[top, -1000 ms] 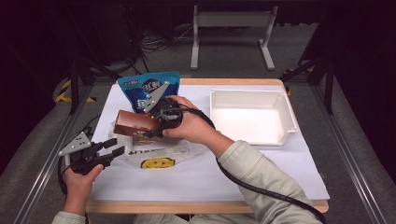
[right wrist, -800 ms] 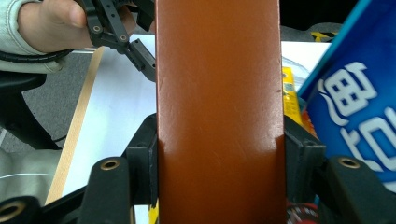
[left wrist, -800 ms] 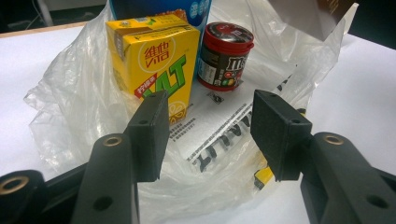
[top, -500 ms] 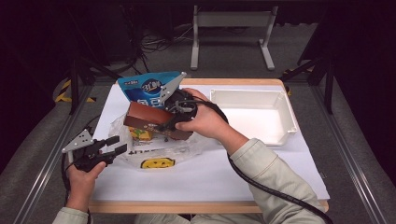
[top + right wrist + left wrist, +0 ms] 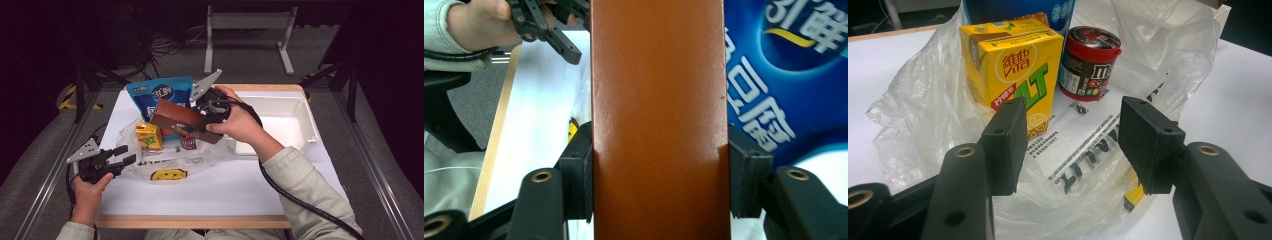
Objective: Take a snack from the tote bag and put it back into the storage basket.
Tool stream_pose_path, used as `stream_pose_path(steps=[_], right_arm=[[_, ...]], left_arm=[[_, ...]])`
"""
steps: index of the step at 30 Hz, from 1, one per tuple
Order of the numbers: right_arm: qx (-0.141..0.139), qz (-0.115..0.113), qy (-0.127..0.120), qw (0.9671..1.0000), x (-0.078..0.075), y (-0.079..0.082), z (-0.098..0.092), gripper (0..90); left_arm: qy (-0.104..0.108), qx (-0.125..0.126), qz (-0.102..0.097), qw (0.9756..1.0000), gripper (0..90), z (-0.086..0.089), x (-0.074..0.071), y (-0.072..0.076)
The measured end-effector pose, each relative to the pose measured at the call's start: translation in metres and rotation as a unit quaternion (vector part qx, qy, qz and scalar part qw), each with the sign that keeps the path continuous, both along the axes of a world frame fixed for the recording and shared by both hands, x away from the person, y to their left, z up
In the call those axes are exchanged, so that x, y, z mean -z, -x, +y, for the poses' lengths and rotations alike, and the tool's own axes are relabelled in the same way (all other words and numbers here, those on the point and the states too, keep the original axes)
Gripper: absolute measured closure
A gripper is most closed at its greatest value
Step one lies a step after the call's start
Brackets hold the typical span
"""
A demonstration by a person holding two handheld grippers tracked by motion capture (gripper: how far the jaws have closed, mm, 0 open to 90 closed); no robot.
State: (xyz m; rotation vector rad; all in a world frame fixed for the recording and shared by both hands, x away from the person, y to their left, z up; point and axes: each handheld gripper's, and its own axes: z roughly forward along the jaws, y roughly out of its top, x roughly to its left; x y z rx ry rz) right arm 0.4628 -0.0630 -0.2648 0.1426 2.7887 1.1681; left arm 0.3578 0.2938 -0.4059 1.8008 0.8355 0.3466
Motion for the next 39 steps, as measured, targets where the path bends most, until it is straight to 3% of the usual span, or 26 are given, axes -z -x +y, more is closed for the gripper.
stream_pose_path(steps=[6,16,39], right_arm=[[0.007,-0.004,-0.003,1.0000,-0.002,-0.003,-0.014,42.7],[0.041,-0.008,-0.016,0.9990,-0.008,-0.010,-0.054,42.7],[0.108,-0.011,-0.027,0.9937,-0.005,-0.031,-0.117,42.7]], left_arm=[[-0.001,-0.001,0.001,1.0000,46.0,0.001,0.000,0.000],[-0.003,-0.002,0.001,1.0000,45.6,0.001,0.000,0.000],[-0.003,-0.004,0.001,1.0000,44.0,0.002,0.002,-0.001]])
